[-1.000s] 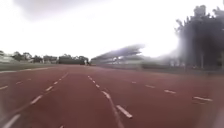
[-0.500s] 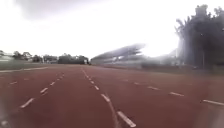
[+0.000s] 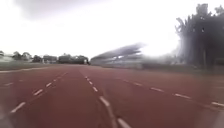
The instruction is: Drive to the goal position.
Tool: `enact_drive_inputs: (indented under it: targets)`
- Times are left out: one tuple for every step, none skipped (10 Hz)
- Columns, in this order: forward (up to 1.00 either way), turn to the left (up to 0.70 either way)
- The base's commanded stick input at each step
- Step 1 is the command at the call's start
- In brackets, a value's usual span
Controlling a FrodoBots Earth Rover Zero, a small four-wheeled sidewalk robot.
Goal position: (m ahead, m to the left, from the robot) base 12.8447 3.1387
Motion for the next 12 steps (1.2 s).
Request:
enact_drive_inputs:
  targets:
    - [0.45,0.0]
    - [0.45,0.0]
    - [0.45,0.0]
    - [0.45,0.0]
    - [0.45,0.0]
    - [0.45,0.0]
    - [0.45,0.0]
    - [0.45,0.0]
    - [0.45,0.0]
    - [0.45,0.0]
    - [0.45,0.0]
    - [0.45,0.0]
